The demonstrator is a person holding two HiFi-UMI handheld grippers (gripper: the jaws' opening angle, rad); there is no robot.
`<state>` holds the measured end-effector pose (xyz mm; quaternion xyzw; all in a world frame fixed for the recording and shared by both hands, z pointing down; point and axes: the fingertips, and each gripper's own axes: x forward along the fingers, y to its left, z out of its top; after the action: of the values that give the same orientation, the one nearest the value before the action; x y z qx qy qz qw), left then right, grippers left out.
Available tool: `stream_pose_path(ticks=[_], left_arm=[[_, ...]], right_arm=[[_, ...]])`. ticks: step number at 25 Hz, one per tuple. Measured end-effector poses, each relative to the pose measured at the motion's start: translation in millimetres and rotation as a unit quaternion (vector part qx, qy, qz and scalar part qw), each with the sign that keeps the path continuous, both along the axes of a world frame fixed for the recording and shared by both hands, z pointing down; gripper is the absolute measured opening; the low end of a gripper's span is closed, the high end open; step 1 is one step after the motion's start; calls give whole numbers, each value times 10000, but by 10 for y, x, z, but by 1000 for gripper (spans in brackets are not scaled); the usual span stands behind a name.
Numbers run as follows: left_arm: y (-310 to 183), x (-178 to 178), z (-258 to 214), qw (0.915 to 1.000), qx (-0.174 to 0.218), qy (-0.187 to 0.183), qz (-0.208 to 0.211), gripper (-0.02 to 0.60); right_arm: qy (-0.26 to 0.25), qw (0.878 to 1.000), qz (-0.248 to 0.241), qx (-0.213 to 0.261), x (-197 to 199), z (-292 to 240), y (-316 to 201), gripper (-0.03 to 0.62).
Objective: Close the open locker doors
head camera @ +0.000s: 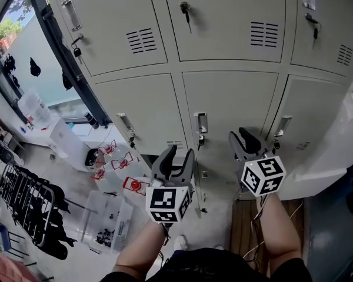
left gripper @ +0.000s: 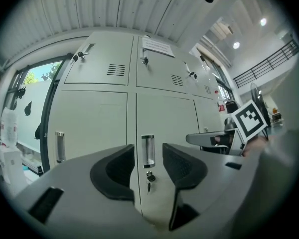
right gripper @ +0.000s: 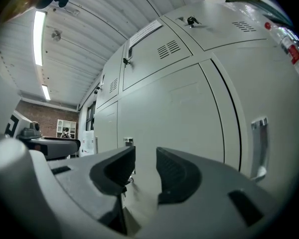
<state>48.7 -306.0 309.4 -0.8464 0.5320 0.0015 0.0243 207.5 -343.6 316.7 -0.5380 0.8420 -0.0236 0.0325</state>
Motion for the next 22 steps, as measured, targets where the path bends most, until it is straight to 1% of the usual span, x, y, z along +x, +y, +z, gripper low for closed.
stream_pose_path(ticks=[9, 15, 18, 22], left_arm=[[338, 69, 541, 9983, -485, -115, -318, 212], [448, 49, 1104, 9943, -1002, -157, -319, 252], [451, 44, 1483, 9908, -1313, -193, -275, 272], [509, 19, 1975, 9852, -1683, -287, -144, 288]], right_arm=[[-69, 9985, -398, -356, 10, 517, 270, 118], [-198, 9960, -564, -665, -90, 970, 391, 123], [-246, 9944, -610, -833, -146, 1242, 427, 132], [-319, 9921, -558, -1078, -235, 1602, 498, 145]])
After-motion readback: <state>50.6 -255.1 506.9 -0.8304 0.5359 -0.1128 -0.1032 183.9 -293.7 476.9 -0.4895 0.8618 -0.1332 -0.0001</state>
